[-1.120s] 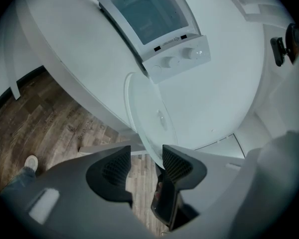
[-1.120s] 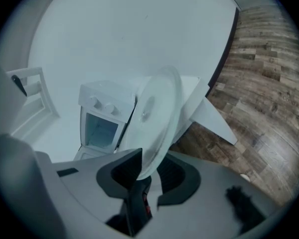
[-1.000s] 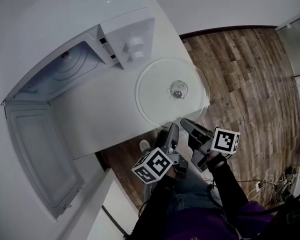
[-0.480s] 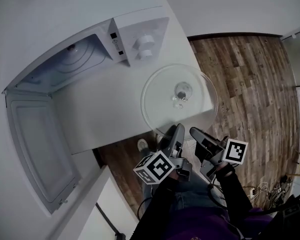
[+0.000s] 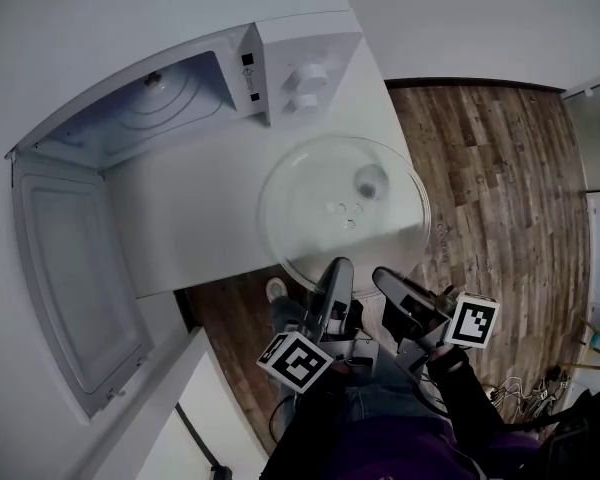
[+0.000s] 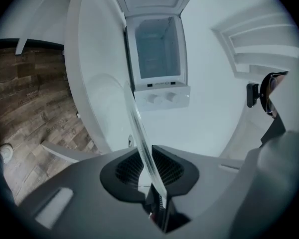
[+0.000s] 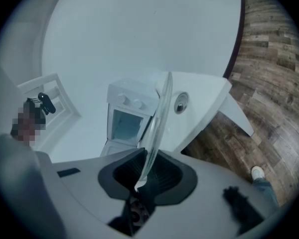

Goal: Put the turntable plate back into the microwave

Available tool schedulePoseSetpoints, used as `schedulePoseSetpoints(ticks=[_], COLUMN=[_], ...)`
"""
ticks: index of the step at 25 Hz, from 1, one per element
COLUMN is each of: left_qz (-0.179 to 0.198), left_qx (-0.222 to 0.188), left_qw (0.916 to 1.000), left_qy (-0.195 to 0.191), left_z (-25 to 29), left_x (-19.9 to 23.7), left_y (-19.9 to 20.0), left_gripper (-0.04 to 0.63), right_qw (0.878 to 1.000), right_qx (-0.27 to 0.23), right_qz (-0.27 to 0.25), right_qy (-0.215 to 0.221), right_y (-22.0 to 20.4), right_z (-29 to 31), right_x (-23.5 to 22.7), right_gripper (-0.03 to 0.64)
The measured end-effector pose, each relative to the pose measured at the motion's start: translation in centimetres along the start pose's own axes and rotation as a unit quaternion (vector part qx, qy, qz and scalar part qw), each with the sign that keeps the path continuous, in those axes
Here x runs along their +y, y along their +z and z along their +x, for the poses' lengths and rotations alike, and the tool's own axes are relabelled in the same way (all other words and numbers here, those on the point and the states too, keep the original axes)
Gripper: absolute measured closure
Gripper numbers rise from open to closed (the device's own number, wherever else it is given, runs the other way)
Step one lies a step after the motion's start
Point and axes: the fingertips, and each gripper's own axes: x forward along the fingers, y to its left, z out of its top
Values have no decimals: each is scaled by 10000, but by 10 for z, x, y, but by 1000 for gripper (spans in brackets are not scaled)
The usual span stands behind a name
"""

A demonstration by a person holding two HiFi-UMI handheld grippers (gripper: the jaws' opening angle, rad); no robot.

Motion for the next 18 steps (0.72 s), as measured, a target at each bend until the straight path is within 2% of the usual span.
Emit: schedulePoseSetpoints(ticks=[8,12,18], left_qz=[153,466,951], left_qx=[-887,-1384,-1988], left_qw=[9954,9887,9751], left_qy=[-327,-340,-247], left_z=[-49,-69,-93], left_x=[-17,-21,-21], left_y=[63,103,159], left_gripper=[548,546,543], right_qw=[9945,9867,9684], right_qx=[741,1180,1867], right_qz=[-285,-520,-791], right_qy=[677,989,1450], right_y=[-35,-49,-69], right_z=[49,84,137], right_x=[53,74,101], right_gripper=[552,552,552])
